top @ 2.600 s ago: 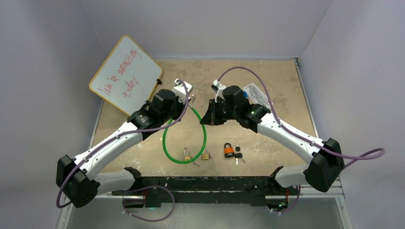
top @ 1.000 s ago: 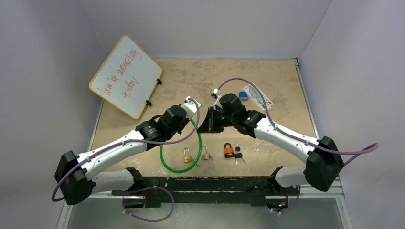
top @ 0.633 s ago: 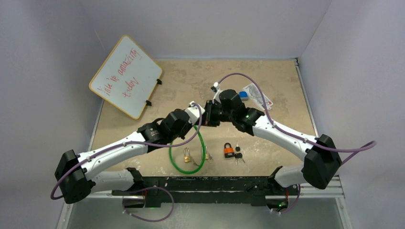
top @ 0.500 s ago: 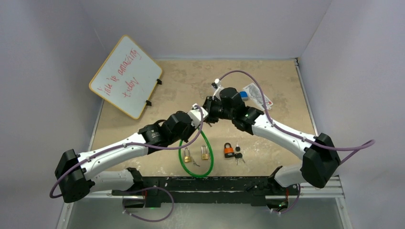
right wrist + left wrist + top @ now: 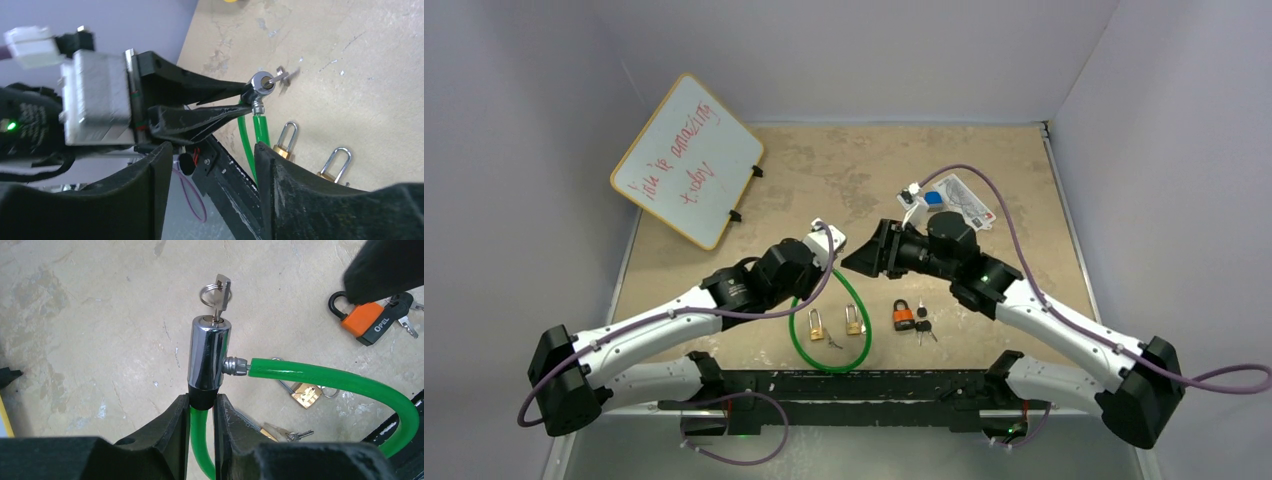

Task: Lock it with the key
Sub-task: Lock the lock.

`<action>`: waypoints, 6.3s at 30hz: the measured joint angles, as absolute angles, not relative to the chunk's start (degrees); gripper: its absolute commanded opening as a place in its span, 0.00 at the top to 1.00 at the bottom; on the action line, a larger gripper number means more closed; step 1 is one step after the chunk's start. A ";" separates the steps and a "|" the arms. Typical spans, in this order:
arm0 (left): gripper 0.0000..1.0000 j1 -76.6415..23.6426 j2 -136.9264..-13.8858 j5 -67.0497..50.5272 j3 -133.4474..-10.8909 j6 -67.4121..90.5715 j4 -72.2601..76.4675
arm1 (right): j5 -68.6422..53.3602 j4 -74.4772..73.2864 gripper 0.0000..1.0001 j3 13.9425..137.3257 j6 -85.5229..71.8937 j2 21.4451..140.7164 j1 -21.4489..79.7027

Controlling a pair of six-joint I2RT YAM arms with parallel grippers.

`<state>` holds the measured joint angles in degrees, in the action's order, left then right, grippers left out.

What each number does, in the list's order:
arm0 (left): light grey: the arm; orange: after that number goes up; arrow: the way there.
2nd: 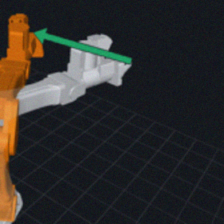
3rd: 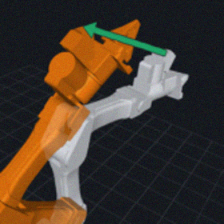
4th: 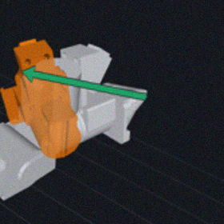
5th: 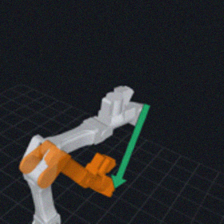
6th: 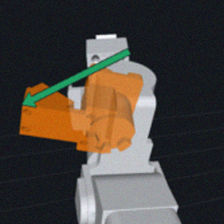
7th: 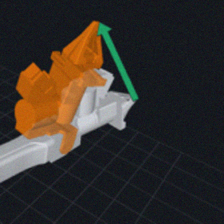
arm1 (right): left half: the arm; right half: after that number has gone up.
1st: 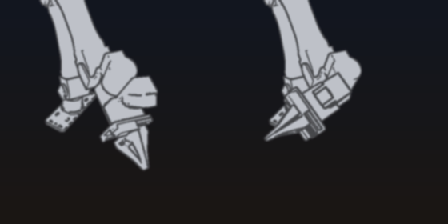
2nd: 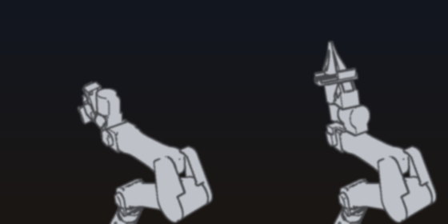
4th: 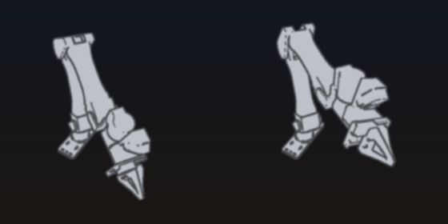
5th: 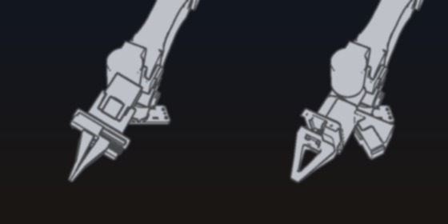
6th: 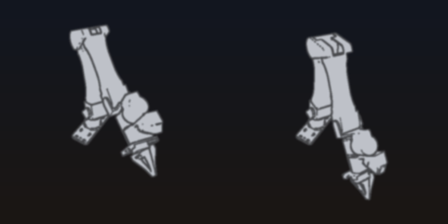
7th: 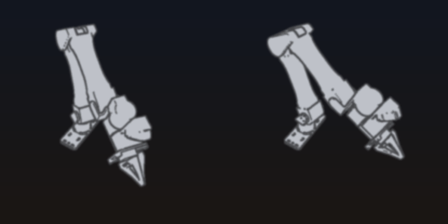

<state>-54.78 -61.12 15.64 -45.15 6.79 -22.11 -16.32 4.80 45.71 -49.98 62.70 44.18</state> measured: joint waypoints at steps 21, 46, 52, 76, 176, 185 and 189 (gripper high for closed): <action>1.00 -54.65 -60.07 14.92 -41.93 8.47 -19.09 | -29.78 7.53 0.99 42.11 -43.24 75.53 44.75; 0.89 -54.43 -54.24 13.82 -32.32 15.68 -13.45 | -31.05 9.34 1.00 43.09 -38.96 76.71 47.37; 1.00 -54.43 -50.22 13.08 -28.34 15.79 -11.20 | -30.89 8.64 1.00 43.03 -38.96 76.71 47.81; 1.00 -53.76 -54.50 8.75 -30.00 10.90 -13.37 | -26.04 -2.79 1.00 48.99 -40.88 80.03 50.00; 1.00 -56.27 -53.89 5.65 -33.54 9.89 -16.29 | -35.73 9.54 0.97 49.23 -31.92 77.91 40.07; 1.00 -56.25 -53.58 3.36 -33.54 9.89 -16.47 | -41.12 13.23 0.83 48.23 -24.67 77.80 39.77; 1.00 -56.21 -53.60 2.79 -33.56 9.87 -16.38 | -41.39 13.19 0.83 48.23 -24.58 77.82 39.77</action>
<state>-56.21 -53.60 2.79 -33.56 9.87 -16.38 -41.39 13.19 48.23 -24.58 77.82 39.77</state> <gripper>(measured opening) 0.163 0.167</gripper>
